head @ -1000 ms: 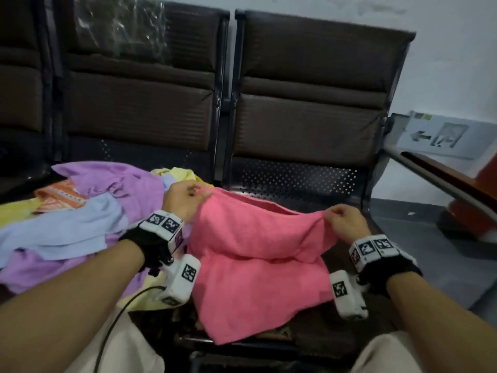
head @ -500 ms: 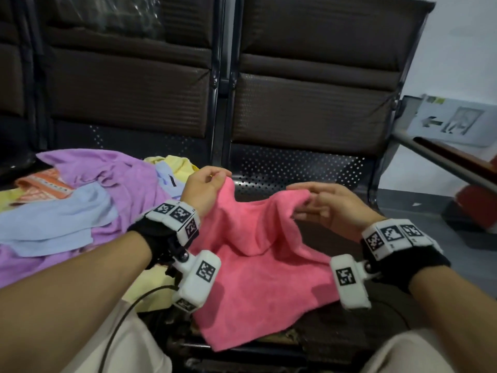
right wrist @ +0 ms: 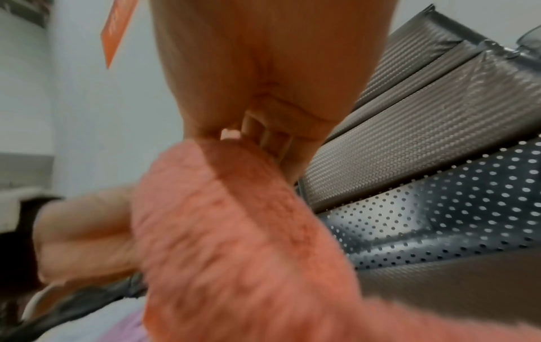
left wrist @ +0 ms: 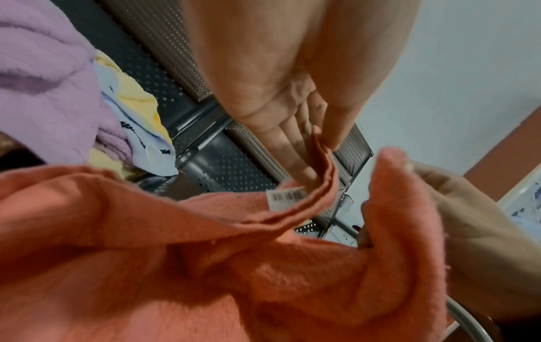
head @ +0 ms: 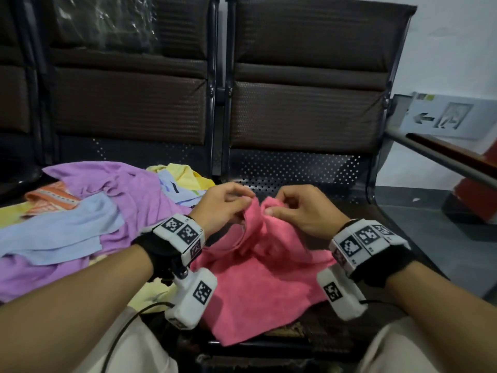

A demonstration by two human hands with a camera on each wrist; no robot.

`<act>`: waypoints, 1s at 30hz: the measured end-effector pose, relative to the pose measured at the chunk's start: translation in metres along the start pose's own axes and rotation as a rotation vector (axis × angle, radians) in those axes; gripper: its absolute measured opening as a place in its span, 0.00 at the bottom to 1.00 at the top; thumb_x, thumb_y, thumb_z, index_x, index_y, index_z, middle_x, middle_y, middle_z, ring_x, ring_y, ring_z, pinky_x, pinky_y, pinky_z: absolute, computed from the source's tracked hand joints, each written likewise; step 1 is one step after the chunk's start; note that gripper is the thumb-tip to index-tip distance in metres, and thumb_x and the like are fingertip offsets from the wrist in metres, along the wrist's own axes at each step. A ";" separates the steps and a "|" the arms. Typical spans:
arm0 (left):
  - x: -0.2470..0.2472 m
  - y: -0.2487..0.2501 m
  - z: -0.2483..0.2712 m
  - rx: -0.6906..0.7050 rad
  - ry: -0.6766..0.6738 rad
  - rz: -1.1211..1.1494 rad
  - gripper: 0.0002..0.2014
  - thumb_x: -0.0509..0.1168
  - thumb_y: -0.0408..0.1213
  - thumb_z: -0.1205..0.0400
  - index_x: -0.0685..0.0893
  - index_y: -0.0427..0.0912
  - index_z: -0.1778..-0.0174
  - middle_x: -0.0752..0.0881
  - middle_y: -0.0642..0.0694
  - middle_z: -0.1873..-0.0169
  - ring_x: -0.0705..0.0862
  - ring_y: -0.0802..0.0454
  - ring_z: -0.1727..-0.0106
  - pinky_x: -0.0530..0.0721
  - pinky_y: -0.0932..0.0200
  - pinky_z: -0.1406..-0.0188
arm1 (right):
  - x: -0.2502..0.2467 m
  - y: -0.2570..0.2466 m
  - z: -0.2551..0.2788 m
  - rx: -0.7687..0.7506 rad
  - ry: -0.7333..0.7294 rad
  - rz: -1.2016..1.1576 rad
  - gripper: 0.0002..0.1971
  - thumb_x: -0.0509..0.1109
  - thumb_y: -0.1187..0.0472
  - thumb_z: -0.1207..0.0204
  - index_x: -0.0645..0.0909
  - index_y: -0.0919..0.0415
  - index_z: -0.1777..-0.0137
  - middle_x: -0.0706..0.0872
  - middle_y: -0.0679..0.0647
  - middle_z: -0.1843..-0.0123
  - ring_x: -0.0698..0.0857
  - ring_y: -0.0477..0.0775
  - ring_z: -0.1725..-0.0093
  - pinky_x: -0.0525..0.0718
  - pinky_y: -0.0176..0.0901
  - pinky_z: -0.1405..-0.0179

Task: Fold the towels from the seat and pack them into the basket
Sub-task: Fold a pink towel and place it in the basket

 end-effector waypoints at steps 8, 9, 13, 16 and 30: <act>0.022 0.003 0.012 -0.104 -0.142 0.128 0.05 0.62 0.27 0.18 0.82 0.34 0.49 0.83 0.36 0.65 0.84 0.51 0.69 0.88 0.59 0.66 | 0.005 0.001 -0.007 0.004 0.069 0.098 0.13 0.82 0.45 0.39 0.81 0.46 0.75 0.81 0.35 0.78 0.77 0.34 0.75 0.70 0.24 0.75; 0.022 0.002 0.013 -0.119 -0.151 0.142 0.06 0.62 0.28 0.17 0.81 0.33 0.47 0.81 0.34 0.63 0.82 0.47 0.65 0.88 0.59 0.66 | 0.005 0.003 -0.008 0.015 0.070 0.098 0.13 0.82 0.45 0.40 0.81 0.47 0.74 0.81 0.35 0.79 0.77 0.34 0.75 0.70 0.24 0.75; 0.024 0.001 0.015 -0.092 -0.192 0.124 0.08 0.65 0.28 0.20 0.82 0.32 0.46 0.86 0.39 0.65 0.84 0.49 0.64 0.87 0.61 0.64 | 0.010 0.003 -0.007 0.023 0.032 0.092 0.12 0.82 0.48 0.38 0.82 0.49 0.72 0.79 0.40 0.79 0.76 0.34 0.75 0.70 0.25 0.75; 0.016 0.005 0.011 -0.028 -0.149 0.019 0.05 0.65 0.26 0.20 0.84 0.37 0.52 0.85 0.41 0.65 0.83 0.53 0.65 0.84 0.65 0.66 | 0.015 0.002 -0.006 0.028 -0.034 0.068 0.12 0.81 0.46 0.37 0.82 0.50 0.69 0.80 0.41 0.76 0.75 0.35 0.75 0.70 0.26 0.73; -0.019 0.061 0.021 0.466 0.071 -0.667 0.23 0.64 0.19 0.30 0.86 0.41 0.41 0.76 0.64 0.82 0.75 0.72 0.76 0.67 0.84 0.72 | -0.009 0.018 0.003 0.202 -0.097 0.447 0.27 0.82 0.55 0.40 0.74 0.50 0.43 0.82 0.44 0.60 0.83 0.51 0.58 0.82 0.46 0.58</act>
Point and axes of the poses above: each hand's wrist, its own z-axis away from the middle knuckle, its own x-axis out of the palm, y = z × x, the point moved 9 cm from there along -z, towards the middle knuckle
